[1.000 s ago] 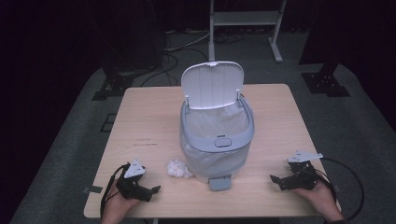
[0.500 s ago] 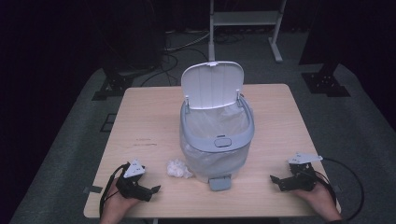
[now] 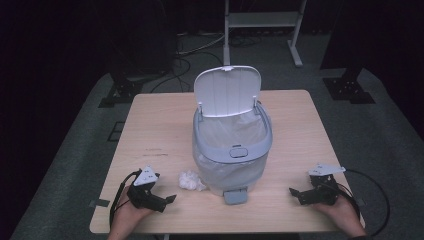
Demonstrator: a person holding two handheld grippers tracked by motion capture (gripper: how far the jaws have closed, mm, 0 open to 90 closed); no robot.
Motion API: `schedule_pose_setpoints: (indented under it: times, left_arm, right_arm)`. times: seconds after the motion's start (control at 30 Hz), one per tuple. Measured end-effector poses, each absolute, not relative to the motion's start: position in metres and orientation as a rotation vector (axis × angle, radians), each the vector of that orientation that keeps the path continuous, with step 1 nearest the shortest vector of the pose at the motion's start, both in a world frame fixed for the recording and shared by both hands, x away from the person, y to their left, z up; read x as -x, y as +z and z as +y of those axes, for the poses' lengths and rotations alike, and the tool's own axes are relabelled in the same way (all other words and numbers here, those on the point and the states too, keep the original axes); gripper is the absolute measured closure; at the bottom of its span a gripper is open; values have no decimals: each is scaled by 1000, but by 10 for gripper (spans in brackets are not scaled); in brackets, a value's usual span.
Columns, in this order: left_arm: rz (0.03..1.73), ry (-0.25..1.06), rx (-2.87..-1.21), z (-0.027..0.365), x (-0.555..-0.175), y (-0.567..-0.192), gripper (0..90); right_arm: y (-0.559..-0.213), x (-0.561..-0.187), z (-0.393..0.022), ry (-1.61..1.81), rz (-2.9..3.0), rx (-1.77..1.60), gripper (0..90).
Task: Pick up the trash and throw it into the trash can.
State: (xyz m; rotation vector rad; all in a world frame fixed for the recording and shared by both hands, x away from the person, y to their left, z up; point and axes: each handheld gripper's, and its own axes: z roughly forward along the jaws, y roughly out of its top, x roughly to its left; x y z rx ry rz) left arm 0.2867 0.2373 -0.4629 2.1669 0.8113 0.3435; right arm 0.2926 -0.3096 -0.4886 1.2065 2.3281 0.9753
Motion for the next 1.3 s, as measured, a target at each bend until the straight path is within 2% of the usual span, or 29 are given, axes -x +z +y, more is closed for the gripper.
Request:
schedule_pose_setpoints:
  times: [0.6,1.3]
  left_arm:
    - [752,355,-2095,217,-298,-449,0]
    - [707,346,-2122,180,-320,-457,0]
  right_arm:
    - [-489,-293,-310,976,2331,-1203,0]
    - [-489,-292,-309,978,2334,-1199,0]
